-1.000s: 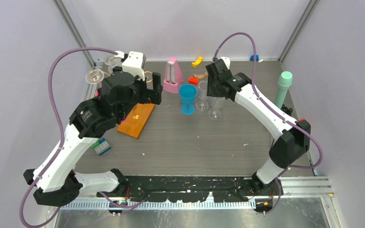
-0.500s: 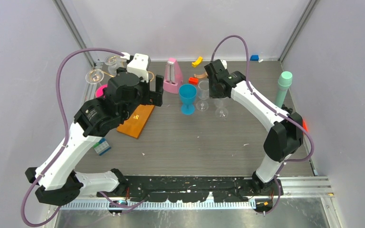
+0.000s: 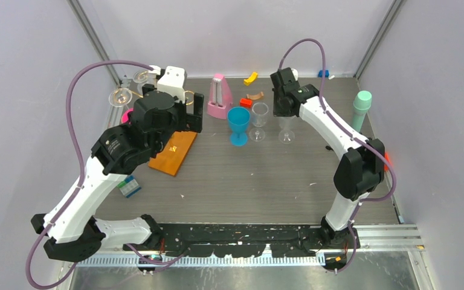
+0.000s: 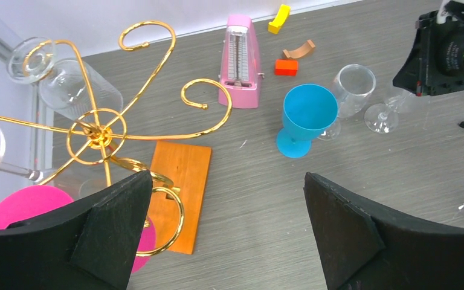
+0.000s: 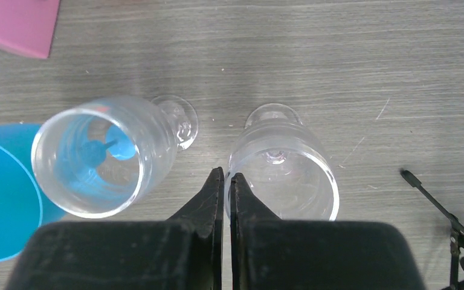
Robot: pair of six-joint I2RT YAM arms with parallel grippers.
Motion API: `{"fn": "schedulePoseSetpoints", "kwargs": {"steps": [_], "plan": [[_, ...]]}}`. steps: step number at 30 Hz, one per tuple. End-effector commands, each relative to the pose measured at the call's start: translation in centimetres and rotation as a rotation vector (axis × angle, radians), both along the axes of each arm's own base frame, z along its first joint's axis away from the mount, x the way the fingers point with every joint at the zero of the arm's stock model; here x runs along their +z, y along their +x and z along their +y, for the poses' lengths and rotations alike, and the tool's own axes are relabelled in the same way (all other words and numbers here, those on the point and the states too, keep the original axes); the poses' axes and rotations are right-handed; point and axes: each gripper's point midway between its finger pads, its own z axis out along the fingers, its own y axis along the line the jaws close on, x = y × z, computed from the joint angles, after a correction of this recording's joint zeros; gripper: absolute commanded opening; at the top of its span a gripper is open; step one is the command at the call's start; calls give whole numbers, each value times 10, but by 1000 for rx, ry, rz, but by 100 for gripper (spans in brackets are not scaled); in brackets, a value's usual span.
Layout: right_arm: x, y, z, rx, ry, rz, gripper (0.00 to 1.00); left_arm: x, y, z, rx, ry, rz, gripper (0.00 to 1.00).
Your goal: Take the wine glass off the wine glass rack
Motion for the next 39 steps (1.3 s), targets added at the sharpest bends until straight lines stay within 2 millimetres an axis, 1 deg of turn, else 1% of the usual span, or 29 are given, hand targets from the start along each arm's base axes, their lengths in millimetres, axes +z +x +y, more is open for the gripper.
{"fn": "schedulePoseSetpoints", "kwargs": {"steps": [1, 8, 9, 10, 11, 12, 13, 14, 16, 18, 20, 22, 25, 26, 27, 29, 30, 32, 33, 35, 36, 37, 38, 39], "plan": [[20, 23, 12, 16, 120, -93, 0, 30, -3, 24, 73, -19, -84, 100], [15, 24, 14, 27, 189, -63, 2, 39, -2, 48, 175, 14, -113, 100], [15, 24, 14, 26, 189, -62, 6, 39, -2, 50, 183, 15, -114, 100], [15, 23, 13, 24, 187, -57, 13, 39, -1, 52, 192, 15, -115, 100], [15, 23, 13, 21, 184, -55, 17, 39, 1, 55, 202, 16, -114, 100], [15, 23, 11, 15, 177, -50, 25, 38, 3, 56, 208, 18, -110, 100], [15, 23, 10, 11, 171, -48, 28, 36, 6, 56, 206, 21, -106, 100], [19, 23, 8, 3, 162, -53, 33, 34, 9, 55, 197, 22, -101, 100], [31, 24, 8, 5, 169, -71, 38, 30, 17, 57, 193, 14, -87, 100], [47, 24, 9, 11, 184, -103, 41, 23, 27, 62, 202, 8, -58, 100], [66, 25, 9, 12, 196, -141, 44, 20, 39, 72, 230, -12, -31, 100], [84, 24, 9, 16, 216, -173, 45, 19, 49, 78, 242, -39, -6, 100], [104, 19, 12, 25, 256, -211, 46, 16, 63, 90, 260, -94, 35, 100], [114, 15, 11, 26, 275, -230, 46, 16, 68, 98, 282, -126, 48, 100], [115, 12, 13, 33, 287, -233, 46, 13, 73, 102, 284, -156, 69, 100], [129, 2, 13, 45, 320, -261, 46, 12, 79, 114, 296, -211, 98, 100], [130, -1, 13, 46, 330, -264, 47, 10, 81, 120, 302, -238, 111, 99], [136, -10, 14, 59, 355, -274, 46, 8, 82, 136, 331, -287, 131, 95], [139, -15, 13, 62, 363, -283, 46, 8, 82, 148, 360, -307, 133, 93], [141, -24, 12, 67, 384, -289, 46, 6, 78, 164, 389, -356, 139, 92], [138, -27, 13, 69, 395, -282, 46, 5, 76, 172, 405, -379, 137, 92], [144, -32, 13, 72, 411, -297, 46, 6, 73, 177, 410, -403, 136, 92], [142, -34, 14, 77, 418, -293, 46, 6, 70, 182, 419, -423, 134, 92], [147, -38, 13, 79, 431, -305, 46, 7, 67, 187, 431, -437, 128, 92]]}}
